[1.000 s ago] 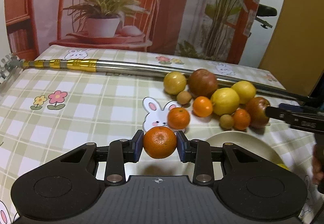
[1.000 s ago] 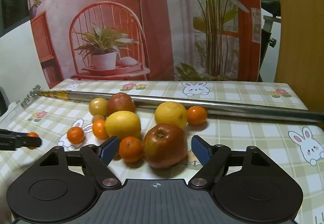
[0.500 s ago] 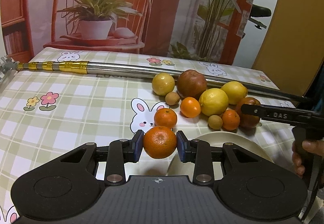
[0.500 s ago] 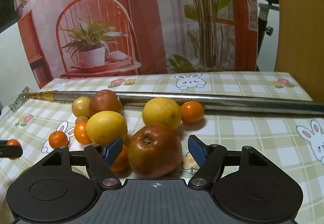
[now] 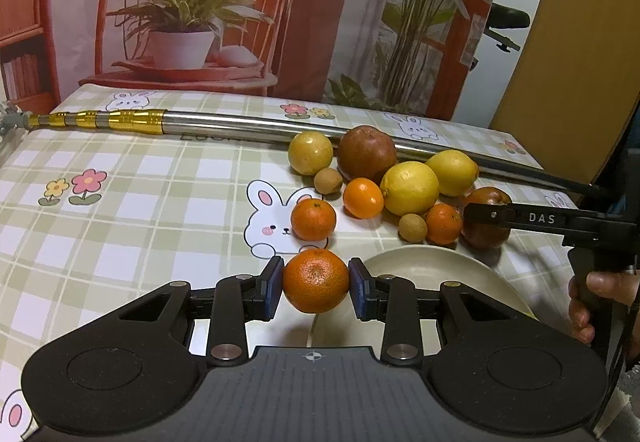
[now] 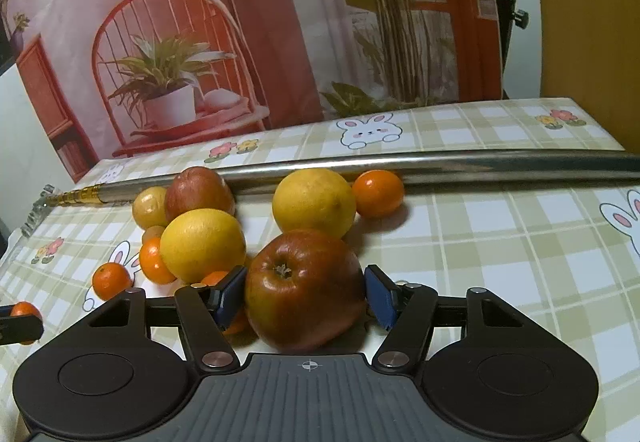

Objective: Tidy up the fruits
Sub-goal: 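Carry the mandarin toward the plate with the left gripper while the right gripper grasps the red apple, then open the left gripper over the plate while the right gripper carries the red apple toward it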

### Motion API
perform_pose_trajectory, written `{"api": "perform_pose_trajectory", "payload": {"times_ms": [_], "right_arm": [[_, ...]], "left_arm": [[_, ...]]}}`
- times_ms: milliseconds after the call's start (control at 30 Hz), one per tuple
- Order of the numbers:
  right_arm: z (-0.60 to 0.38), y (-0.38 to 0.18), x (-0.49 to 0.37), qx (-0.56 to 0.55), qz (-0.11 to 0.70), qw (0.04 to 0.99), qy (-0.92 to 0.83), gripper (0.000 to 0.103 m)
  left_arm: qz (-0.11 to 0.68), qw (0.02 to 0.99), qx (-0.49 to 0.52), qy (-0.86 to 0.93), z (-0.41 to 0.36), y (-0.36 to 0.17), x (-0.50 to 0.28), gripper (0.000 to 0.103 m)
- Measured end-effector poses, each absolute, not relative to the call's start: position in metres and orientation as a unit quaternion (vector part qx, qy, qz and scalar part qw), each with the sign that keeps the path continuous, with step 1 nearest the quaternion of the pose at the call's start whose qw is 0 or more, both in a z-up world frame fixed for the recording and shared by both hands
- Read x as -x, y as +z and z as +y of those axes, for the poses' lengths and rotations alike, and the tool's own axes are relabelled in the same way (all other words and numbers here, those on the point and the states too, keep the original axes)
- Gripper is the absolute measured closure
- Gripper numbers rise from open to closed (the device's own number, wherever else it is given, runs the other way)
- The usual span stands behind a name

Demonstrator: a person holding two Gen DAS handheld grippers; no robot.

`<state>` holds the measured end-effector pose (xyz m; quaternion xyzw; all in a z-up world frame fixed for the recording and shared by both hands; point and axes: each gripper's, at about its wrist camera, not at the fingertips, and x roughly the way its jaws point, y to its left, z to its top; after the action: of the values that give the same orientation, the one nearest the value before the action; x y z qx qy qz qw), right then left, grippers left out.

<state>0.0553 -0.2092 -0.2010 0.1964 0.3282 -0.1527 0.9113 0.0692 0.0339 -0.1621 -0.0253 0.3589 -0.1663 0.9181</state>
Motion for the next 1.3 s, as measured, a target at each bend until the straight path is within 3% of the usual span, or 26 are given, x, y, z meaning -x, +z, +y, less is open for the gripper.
{"api": "perform_pose_trajectory", "payload": {"times_ms": [1033, 1133, 1200, 1300], "right_arm": [[-0.139, -0.165, -0.017, -0.171, 0.331, 0.925, -0.07, 0.044], [-0.127, -0.166, -0.021, -0.159, 0.34, 0.925, -0.058, 0.044], [-0.121, -0.167, -0.023, -0.152, 0.346, 0.924, -0.053, 0.044], [-0.116, -0.17, -0.025, -0.147, 0.352, 0.923, -0.049, 0.044]], "left_arm": [[0.377, 0.909, 0.021, -0.176, 0.027, -0.171, -0.06, 0.066], [0.381, 0.908, 0.026, -0.172, 0.03, -0.169, -0.06, 0.059], [0.383, 0.909, 0.028, -0.165, 0.032, -0.168, -0.06, 0.042], [0.383, 0.912, 0.02, -0.148, 0.035, -0.164, -0.06, 0.032]]}}
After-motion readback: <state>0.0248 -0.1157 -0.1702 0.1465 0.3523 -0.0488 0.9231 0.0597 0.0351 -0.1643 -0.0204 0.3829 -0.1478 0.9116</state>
